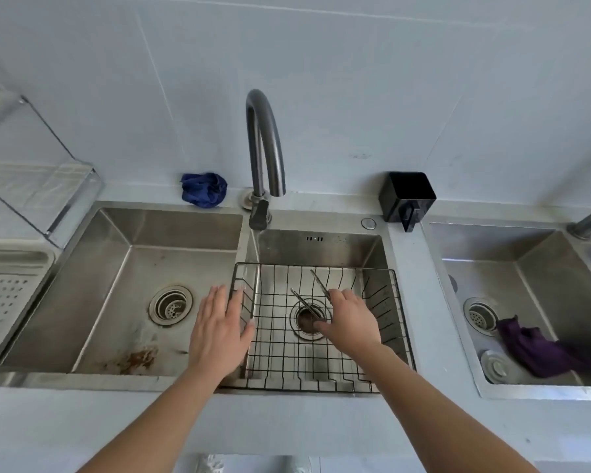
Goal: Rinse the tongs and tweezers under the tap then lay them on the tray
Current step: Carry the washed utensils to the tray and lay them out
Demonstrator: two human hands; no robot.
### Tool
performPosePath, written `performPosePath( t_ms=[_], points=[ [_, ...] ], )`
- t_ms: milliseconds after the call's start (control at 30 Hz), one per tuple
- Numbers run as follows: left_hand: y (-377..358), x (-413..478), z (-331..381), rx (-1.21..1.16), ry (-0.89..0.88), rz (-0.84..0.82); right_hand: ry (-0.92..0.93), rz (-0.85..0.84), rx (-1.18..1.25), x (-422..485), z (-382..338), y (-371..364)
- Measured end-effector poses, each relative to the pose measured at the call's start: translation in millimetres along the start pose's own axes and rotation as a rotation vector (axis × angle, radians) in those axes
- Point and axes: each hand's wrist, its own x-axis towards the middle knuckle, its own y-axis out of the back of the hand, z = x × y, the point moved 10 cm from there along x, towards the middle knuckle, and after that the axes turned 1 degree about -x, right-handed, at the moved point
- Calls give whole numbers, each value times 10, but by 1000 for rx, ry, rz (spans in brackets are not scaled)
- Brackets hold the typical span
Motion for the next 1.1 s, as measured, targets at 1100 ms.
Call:
performPosePath(
  t_ms=[1100],
  points=[
    [2101,-2266,-4204,-6,501,321,557,-53,-43,-1294,-5196,-710]
  ],
)
